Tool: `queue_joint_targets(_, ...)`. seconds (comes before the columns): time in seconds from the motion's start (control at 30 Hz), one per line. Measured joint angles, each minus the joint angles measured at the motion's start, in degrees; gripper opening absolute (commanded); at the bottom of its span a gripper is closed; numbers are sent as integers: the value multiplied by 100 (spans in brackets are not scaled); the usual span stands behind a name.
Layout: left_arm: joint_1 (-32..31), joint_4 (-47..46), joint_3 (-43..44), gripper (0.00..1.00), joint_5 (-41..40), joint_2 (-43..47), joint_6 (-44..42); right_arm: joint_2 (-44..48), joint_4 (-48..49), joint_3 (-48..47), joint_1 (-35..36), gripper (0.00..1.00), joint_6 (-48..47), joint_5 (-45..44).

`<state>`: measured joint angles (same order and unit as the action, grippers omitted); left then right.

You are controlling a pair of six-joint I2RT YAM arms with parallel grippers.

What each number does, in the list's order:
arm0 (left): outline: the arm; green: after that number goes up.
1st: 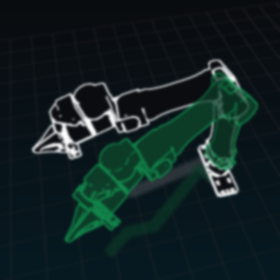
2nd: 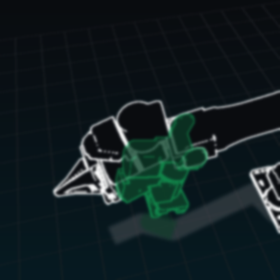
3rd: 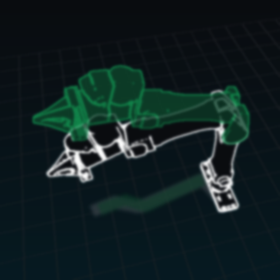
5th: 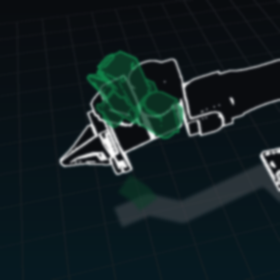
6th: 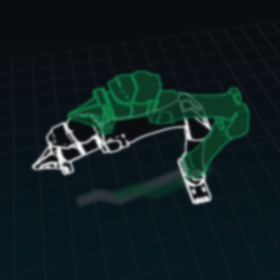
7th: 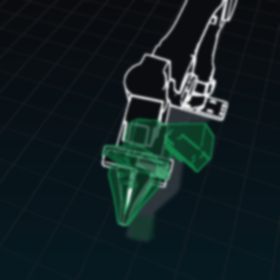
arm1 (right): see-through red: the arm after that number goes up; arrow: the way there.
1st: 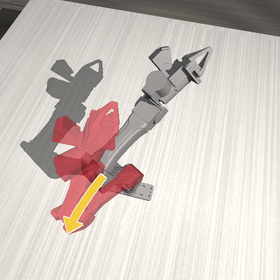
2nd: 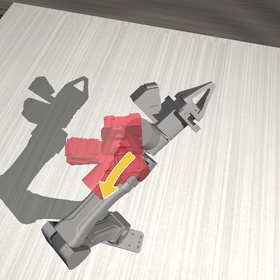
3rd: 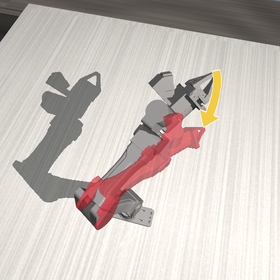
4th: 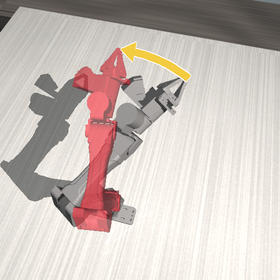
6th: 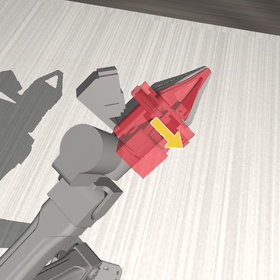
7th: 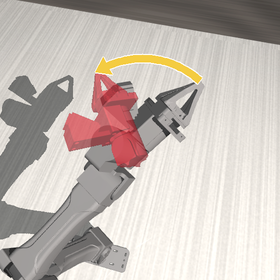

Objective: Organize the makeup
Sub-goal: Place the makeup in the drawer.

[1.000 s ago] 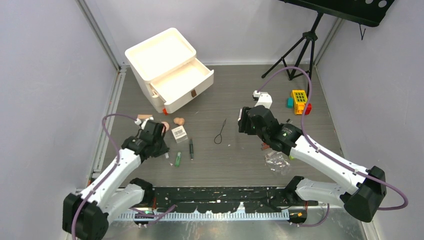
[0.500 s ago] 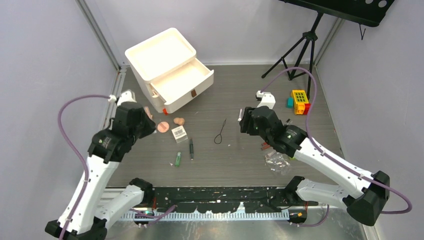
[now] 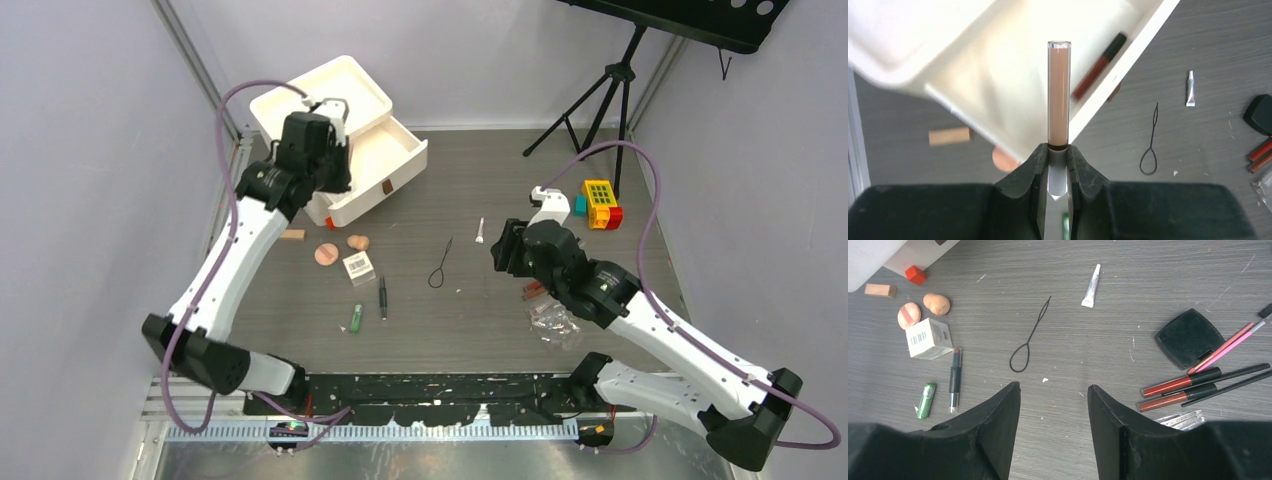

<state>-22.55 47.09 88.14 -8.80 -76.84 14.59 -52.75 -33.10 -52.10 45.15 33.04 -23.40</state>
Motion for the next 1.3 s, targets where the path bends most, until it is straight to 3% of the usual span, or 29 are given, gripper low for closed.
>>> queue_joint_targets(0.37,0,-4,2118,0,540,-2000,-2437,326,-260,103,0,57,2,-52)
queue_joint_targets(0.53,0,319,2531,5,511,-2625,-3021,326,-262,111,0,57,2,-52)
queue_joint_targets(0.8,-9,568,2531,20,374,-3108,-3204,321,-264,125,0,57,2,-52)
queue_joint_targets(0.97,-28,605,2531,37,262,-3180,-3250,256,-269,133,0,57,2,-52)
queue_joint_targets(1.3,-125,645,2531,50,55,-3298,-3300,212,-273,149,0,57,2,-57)
